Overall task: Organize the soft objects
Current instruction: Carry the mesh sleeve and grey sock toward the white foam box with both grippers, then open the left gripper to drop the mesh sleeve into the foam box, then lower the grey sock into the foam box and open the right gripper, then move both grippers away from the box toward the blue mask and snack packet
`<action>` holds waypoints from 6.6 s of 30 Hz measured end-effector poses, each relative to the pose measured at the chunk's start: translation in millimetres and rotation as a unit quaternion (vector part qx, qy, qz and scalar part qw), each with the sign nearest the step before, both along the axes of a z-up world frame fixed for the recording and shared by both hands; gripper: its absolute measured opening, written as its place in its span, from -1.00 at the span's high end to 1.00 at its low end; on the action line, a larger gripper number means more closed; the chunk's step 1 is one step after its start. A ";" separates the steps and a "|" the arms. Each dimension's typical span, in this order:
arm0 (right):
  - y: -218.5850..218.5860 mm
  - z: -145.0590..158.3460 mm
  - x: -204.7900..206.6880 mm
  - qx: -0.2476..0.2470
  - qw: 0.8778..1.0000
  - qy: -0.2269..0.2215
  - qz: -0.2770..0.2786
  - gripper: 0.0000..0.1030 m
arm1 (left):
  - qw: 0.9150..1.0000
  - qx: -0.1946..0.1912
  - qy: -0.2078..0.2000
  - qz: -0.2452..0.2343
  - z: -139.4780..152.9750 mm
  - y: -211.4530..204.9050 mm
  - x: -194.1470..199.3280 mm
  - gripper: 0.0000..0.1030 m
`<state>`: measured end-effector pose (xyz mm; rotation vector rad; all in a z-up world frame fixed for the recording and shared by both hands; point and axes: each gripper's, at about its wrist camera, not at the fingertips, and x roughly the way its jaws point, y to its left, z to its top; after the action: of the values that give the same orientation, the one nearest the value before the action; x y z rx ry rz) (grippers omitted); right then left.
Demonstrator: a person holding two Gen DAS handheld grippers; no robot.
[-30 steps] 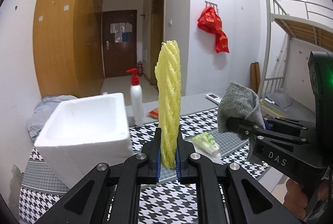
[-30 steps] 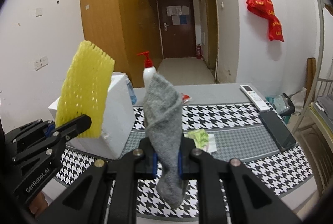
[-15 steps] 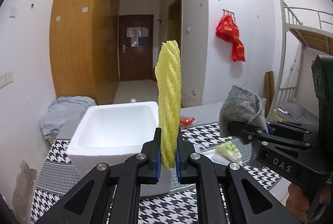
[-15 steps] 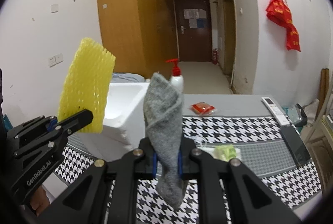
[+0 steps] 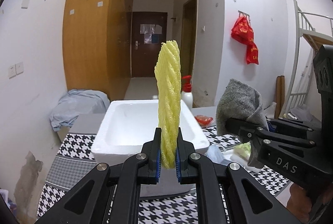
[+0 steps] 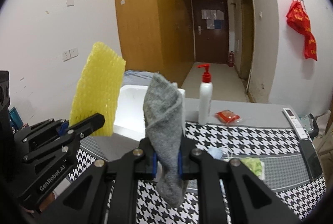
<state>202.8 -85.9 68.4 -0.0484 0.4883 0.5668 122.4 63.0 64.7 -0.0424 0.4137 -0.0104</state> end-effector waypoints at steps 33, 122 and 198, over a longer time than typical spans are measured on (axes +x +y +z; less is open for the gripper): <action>48.3 10.4 43.4 -0.007 1.000 0.013 0.021 0.66 | 0.998 -0.024 0.063 -0.001 -4.9 41.5 77.6 0.78; 95.5 0.7 50.6 0.051 0.995 0.043 0.080 -0.56 | 0.991 -0.032 -0.001 0.133 1.8 122.8 4.0 -0.98; -158.1 -30.5 -12.8 0.019 0.986 -0.030 -0.165 -1.00 | 0.994 -0.019 0.006 -0.108 -5.9 -109.7 24.3 -0.98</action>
<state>190.0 -244.0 37.9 0.0505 0.4150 0.2476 146.8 -46.7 58.8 -0.0349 0.4296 -0.2320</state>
